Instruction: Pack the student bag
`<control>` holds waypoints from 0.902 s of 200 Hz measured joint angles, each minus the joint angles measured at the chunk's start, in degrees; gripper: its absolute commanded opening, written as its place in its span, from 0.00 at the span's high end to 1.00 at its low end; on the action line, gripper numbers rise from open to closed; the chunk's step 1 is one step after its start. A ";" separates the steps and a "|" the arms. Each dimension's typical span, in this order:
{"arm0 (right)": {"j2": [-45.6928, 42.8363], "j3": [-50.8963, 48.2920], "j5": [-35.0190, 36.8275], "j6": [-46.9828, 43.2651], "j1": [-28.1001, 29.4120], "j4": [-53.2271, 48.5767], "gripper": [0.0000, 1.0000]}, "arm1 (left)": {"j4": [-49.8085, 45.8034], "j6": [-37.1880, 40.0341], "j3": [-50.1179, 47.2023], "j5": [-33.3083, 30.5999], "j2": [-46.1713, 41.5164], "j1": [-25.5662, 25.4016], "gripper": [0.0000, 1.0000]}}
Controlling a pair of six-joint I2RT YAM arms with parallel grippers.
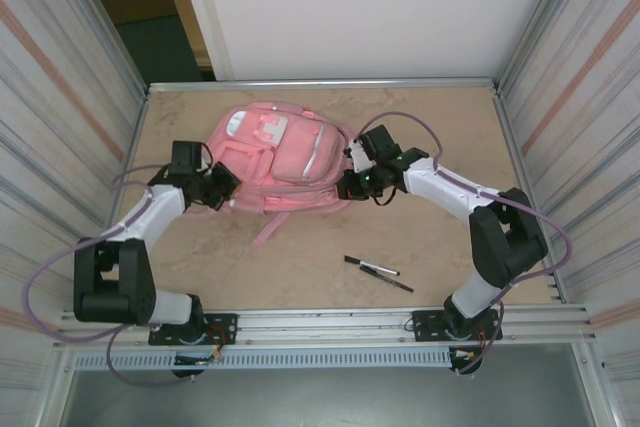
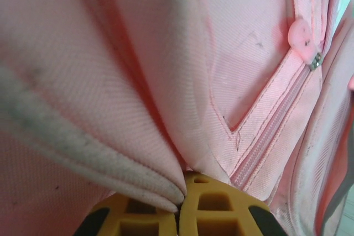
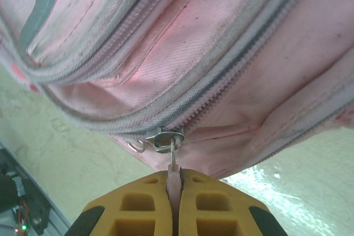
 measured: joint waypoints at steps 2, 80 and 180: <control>-0.09 -0.15 0.00 0.00 0.31 0.24 1.00 | -0.02 0.31 0.31 0.31 0.44 0.31 0.85; 1.84 0.72 1.77 4.24 11.10 8.17 1.00 | -0.33 3.65 20.94 2.71 19.12 2.47 0.52; 12.13 5.07 0.57 12.37 17.33 21.88 1.00 | -5.40 2.49 4.87 0.72 1.84 -8.57 0.45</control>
